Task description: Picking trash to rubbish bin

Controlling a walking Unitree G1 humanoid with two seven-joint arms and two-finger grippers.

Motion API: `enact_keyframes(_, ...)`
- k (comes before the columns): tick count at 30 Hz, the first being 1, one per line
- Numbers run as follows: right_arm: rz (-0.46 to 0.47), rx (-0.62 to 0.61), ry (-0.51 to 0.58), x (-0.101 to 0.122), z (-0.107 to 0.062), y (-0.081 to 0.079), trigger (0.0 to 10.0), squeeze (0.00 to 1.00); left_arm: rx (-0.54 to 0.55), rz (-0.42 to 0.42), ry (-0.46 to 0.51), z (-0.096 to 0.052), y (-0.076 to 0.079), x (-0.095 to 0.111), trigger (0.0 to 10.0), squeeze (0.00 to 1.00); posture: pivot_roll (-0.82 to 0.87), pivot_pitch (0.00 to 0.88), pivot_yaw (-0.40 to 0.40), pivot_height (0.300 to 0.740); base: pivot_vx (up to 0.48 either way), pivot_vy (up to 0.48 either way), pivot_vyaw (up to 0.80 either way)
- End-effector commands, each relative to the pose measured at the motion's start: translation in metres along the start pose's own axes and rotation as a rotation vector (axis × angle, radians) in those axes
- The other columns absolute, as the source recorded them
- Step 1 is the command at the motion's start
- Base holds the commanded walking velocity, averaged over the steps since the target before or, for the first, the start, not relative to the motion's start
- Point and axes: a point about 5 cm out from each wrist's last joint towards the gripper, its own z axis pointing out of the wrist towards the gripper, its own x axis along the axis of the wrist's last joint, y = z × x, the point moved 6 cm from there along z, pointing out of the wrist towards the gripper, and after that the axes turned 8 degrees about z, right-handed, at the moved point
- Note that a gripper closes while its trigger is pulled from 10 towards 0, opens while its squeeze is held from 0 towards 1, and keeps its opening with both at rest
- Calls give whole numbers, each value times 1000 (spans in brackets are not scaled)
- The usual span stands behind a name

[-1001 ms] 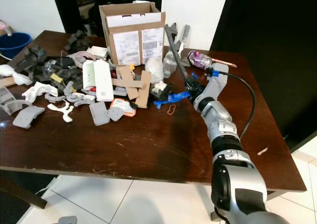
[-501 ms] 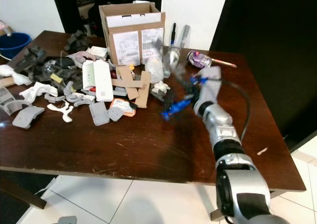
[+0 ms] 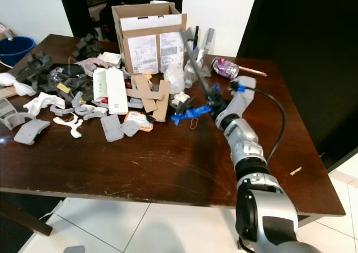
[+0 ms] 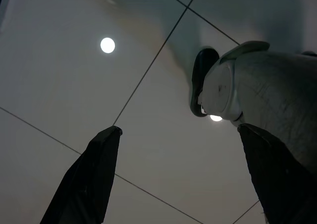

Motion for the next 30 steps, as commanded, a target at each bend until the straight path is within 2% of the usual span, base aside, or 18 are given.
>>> enact_keyframes(1,28,-38,18,6,-1,8,0,0,-17,-21,-40,-2,5,-15,10000,0,151,113,-108,740,0,0,0)
enact_keyframes(13,0,-43,5,2,-4,12,0,0,-36,-64,36,0,6,4,10000,0,156,112,-103,740,0,0,0)
enact_keyframes(15,-15,-29,-1,4,-5,13,0,0,-80,-80,81,0,12,15,10000,0,156,112,-103,740,0,0,0)
enact_keyframes(18,-29,-5,-6,6,-6,11,0,0,-90,-99,108,0,11,20,10000,0,159,119,-99,740,0,0,0)
enact_keyframes(21,-59,-7,-15,6,-7,14,0,0,-12,-169,88,0,-5,15,10000,0,161,120,-97,740,0,0,0)
enact_keyframes(22,-59,-7,-15,6,-7,14,0,0,-12,-169,88,0,-5,15,10000,0,161,120,-97,740,0,0,0)
enact_keyframes(25,-90,-55,-21,6,-9,22,0,0,105,-262,65,-4,-30,3,10000,0,161,121,-96,740,0,0,0)
enact_keyframes(26,-115,-102,-25,6,-11,30,0,0,161,-306,64,-7,-44,-1,10000,0,163,123,-96,740,0,0,0)
enact_keyframes(27,-115,-102,-25,6,-11,30,0,0,161,-306,64,-7,-44,-1,10000,0,163,123,-96,740,0,0,0)
enact_keyframes(28,-132,-133,-28,6,-12,35,0,0,197,-333,65,-9,-53,-4,10000,0,163,123,-96,740,0,0,0)
enact_keyframes(30,-143,-247,-20,8,-19,55,0,0,346,-438,81,-20,-93,-13,10000,0,166,125,-99,740,0,0,0)
